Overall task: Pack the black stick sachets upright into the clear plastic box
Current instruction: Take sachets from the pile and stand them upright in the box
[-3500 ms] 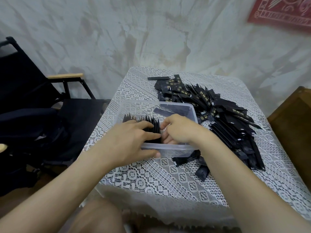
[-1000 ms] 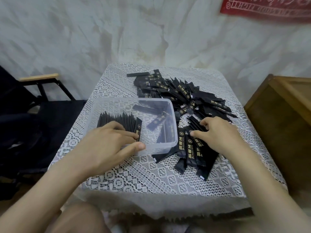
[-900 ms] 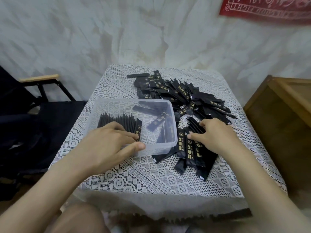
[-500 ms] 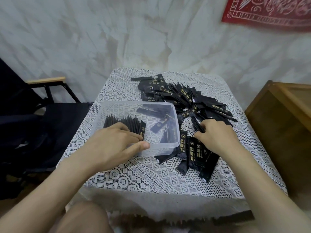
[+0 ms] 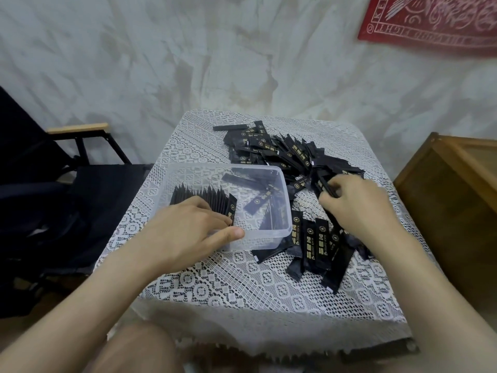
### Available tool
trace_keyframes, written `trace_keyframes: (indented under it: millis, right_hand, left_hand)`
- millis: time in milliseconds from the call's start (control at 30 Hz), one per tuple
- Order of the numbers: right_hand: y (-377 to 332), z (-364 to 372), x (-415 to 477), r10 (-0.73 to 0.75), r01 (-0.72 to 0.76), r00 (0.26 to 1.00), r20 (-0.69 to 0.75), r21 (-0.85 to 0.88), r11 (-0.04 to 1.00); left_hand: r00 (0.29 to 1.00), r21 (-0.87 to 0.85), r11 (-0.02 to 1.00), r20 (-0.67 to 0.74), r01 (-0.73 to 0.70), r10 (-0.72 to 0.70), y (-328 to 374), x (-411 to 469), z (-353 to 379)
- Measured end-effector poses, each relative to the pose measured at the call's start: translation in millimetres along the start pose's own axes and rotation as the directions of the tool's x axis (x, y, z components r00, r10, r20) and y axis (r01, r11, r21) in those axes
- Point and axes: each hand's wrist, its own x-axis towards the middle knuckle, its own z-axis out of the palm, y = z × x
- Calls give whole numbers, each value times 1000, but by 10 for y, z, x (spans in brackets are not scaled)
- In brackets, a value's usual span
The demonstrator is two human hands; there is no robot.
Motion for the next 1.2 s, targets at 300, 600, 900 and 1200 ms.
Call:
trace_keyframes:
  millis: [300,600,900,1200]
  right_hand:
    - [-1116,-86,-110,-244,229,957,155,107,968]
    - [-1311,559,139,-169,195,928,331,-45,980]
    - [-1245,400,108,-184,173,843,505,69,983]
    - [-1287,289,36,-162,190,849,503,-6,982]
  left_hand:
    - [1000,41,999,-16,-6,7,-62,21,63]
    - [1000,58,998,-13,-15,16,-64,22,65]
    - [997,43,998,-64,-43,45,-61,20,48]
    - [998,28,999,-46,-39,40,-42,15,18]
